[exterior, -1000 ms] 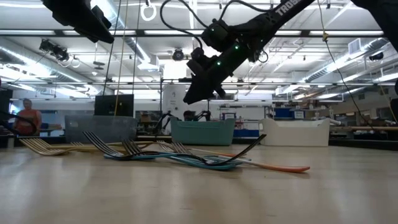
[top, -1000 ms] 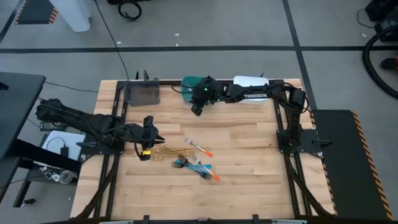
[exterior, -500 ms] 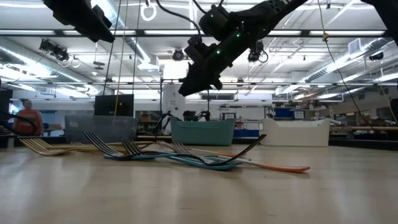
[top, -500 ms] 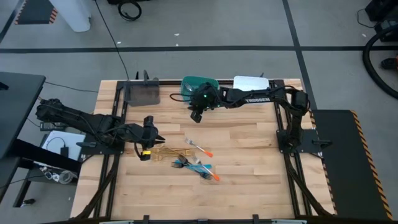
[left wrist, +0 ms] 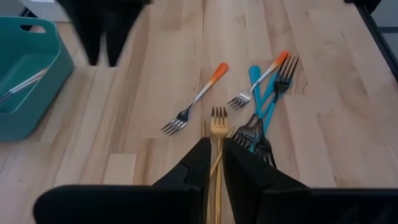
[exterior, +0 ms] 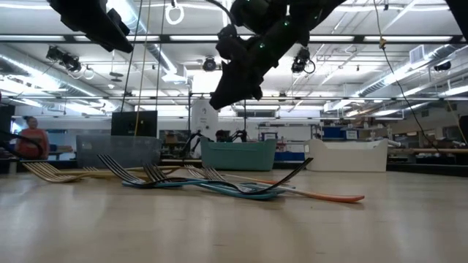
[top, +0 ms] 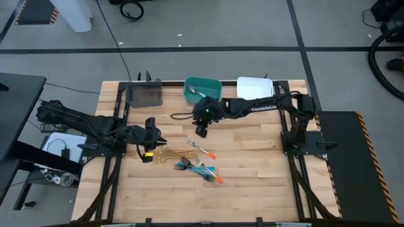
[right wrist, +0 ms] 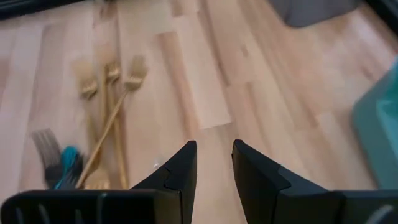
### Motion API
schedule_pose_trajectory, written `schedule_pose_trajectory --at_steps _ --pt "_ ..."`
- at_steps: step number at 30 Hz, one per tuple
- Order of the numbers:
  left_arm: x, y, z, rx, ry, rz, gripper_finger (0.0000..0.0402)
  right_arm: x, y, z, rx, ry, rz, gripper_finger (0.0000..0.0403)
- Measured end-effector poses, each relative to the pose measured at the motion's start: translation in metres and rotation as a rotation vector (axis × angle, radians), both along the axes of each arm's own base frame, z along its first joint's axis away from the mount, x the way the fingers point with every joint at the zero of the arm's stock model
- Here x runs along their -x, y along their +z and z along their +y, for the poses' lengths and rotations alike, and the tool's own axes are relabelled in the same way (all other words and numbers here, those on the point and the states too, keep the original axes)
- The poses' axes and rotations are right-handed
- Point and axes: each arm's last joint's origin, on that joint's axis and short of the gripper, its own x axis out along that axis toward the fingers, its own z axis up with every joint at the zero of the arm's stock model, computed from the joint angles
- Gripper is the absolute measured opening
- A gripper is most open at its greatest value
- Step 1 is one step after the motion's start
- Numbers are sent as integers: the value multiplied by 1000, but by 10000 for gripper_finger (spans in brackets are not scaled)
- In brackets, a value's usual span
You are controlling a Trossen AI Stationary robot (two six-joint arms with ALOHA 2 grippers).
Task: Sort silverware by color (type)
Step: Put the gold fork into the black bin
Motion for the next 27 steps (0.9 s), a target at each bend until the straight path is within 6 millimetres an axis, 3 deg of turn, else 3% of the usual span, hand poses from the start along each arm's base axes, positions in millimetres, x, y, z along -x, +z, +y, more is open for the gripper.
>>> schedule_pose_trajectory --at_steps 8,19,27 --pt "-11 -12 -3 -25 6 72 57 2 -5 38 31 59 72 109" --pt "-25 -33 6 -44 24 219 141 6 -12 94 75 129 90 109" --pt "-38 -50 17 8 22 318 145 11 -11 128 140 129 76 109"
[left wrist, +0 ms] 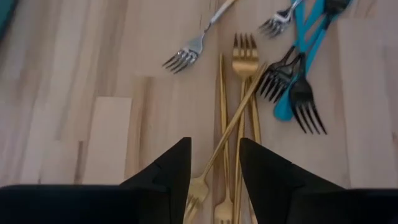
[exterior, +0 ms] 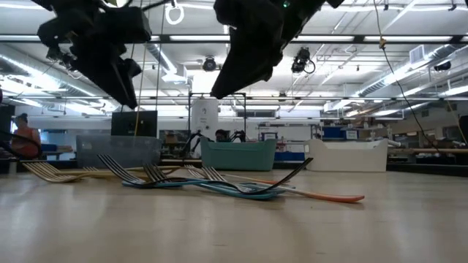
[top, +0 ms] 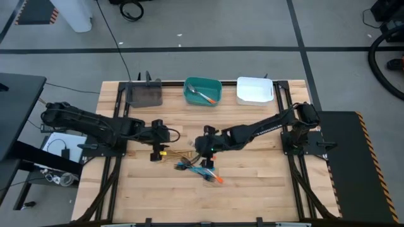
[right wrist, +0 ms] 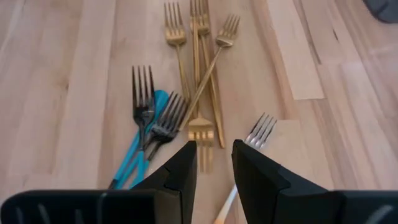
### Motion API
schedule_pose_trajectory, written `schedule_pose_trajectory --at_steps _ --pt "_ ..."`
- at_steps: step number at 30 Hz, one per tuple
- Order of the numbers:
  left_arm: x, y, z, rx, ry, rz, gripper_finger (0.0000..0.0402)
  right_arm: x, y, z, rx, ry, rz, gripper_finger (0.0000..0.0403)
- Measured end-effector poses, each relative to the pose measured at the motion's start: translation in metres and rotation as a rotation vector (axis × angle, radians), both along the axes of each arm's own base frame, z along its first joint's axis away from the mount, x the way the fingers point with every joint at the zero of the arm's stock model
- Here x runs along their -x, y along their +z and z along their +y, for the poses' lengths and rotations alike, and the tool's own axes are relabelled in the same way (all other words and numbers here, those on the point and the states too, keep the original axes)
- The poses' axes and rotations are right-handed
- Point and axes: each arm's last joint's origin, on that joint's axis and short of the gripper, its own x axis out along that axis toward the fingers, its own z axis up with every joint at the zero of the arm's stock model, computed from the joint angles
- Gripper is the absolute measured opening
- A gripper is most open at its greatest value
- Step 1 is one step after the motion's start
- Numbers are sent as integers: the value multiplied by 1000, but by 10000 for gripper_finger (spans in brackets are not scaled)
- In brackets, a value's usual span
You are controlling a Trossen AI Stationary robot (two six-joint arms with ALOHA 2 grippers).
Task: Sort silverware by color (type)
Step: Put the gold fork into the black bin
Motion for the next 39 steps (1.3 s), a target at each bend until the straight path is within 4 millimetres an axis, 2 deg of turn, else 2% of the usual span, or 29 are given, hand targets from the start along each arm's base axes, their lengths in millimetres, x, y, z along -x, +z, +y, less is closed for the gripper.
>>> schedule_pose_trajectory --at_steps 7,11,17,28,32,39 --pt "-11 -19 7 61 -43 100 144 7 -12 22 26 24 -39 109" --pt "-16 -30 9 110 -78 157 144 12 -26 28 14 22 -77 109" --pt "-24 -46 15 137 -70 222 144 18 -36 35 15 15 -130 109" --pt "-43 -63 21 139 -55 289 143 26 -50 36 55 -27 -186 109" --pt "-44 -70 21 138 -58 324 143 30 -57 38 44 -22 -210 109" --pt "-45 -76 18 118 -62 362 143 30 -56 38 49 -7 -241 109"
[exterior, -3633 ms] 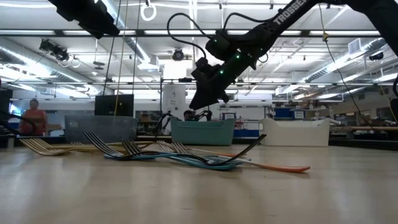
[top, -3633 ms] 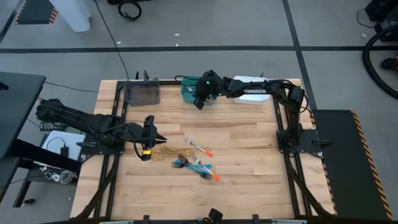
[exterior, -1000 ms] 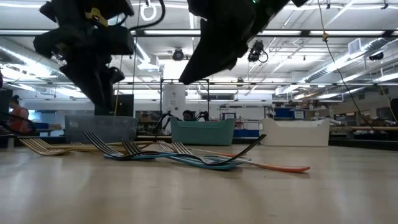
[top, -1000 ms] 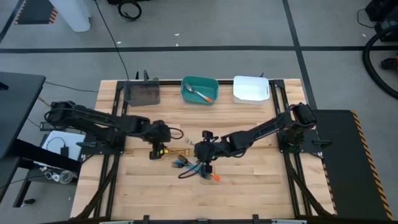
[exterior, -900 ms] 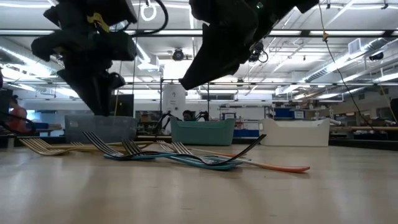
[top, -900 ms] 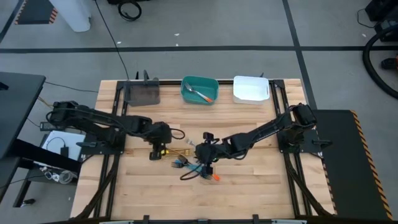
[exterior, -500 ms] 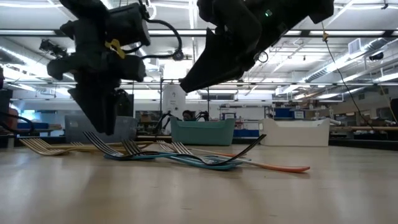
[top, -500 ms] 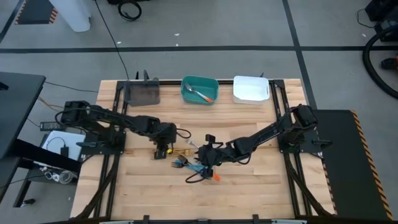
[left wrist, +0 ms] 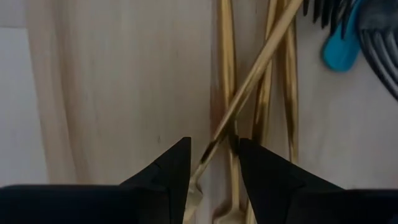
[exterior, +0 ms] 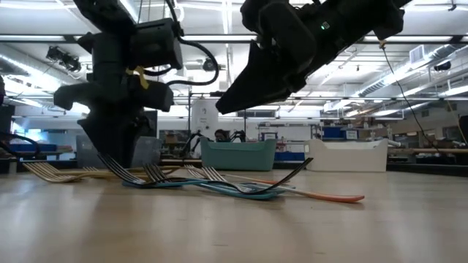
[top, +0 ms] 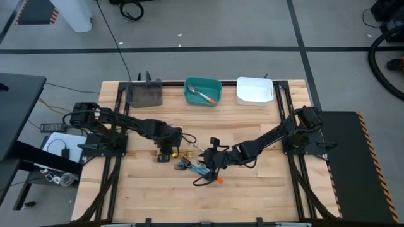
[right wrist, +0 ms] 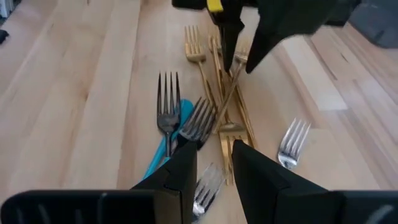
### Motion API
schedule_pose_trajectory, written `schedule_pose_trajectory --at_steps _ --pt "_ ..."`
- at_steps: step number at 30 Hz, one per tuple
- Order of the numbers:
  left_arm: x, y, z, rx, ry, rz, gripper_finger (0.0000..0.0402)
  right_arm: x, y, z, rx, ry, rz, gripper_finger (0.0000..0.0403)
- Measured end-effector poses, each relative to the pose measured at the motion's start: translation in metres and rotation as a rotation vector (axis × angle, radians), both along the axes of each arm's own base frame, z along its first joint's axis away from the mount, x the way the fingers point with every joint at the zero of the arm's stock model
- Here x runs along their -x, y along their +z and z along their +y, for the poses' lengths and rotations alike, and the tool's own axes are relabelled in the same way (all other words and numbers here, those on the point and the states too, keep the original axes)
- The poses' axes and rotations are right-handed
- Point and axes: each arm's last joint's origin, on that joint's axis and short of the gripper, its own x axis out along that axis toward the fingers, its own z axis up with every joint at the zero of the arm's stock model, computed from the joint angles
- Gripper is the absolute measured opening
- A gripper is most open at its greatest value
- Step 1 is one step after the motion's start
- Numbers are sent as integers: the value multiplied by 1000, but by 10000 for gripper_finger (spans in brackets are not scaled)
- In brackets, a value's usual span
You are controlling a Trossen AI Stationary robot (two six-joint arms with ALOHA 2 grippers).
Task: Sort silverware by color (type)
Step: Put the gold fork into the black bin
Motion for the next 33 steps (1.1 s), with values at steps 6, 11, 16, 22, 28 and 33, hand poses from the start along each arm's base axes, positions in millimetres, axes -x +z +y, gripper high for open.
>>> schedule_pose_trajectory --at_steps 6,11,16,22,28,33 --pt "0 -1 1 -11 -13 5 139 -1 1 0 5 7 -10 109" --pt "0 -1 4 10 -8 6 119 -1 2 0 3 8 -17 109" --pt "0 -1 4 13 -7 6 87 -1 2 1 1 12 -16 109" --pt "1 -1 4 15 -9 6 49 -1 2 1 -1 14 -18 109" --pt "0 0 4 15 -9 5 26 -1 2 1 -1 15 -17 109" --pt "1 0 4 15 -5 11 29 -1 2 1 -1 15 -17 109"
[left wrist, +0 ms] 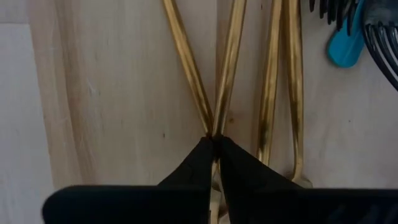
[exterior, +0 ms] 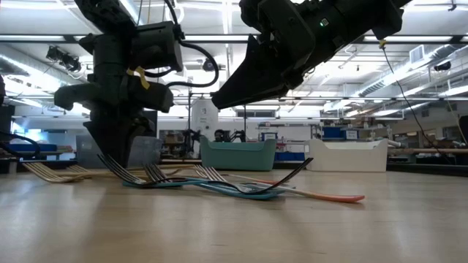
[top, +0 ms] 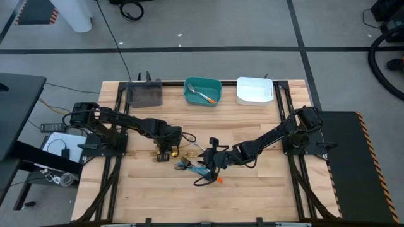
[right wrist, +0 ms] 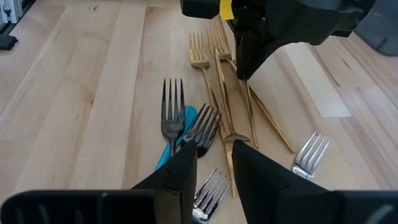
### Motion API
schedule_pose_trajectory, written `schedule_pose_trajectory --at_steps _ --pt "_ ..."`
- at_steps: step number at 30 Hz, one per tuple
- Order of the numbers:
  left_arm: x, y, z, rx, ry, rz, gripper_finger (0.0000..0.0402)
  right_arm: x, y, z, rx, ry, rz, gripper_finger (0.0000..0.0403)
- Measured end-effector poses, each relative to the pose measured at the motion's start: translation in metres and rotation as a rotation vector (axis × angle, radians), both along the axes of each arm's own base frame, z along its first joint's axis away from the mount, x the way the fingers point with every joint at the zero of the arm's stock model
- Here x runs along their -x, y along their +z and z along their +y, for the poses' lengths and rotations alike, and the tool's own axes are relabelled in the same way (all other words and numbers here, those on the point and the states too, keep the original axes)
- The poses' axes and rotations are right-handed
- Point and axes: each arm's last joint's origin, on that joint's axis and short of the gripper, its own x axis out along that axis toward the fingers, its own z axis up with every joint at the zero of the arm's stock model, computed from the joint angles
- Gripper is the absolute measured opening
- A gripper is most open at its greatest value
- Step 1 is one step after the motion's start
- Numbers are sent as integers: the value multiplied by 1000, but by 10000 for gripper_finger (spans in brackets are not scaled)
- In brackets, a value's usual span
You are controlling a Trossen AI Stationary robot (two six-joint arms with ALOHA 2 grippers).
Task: Sort silverware by color (type)
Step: Put the gold fork into the black bin
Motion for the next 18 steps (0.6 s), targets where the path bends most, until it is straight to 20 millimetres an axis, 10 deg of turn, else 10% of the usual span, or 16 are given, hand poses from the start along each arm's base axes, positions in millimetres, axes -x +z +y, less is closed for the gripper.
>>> schedule_pose_trajectory --at_steps 18 --pt "-8 22 3 -9 -27 26 31 0 0 0 -3 -1 -2 109"
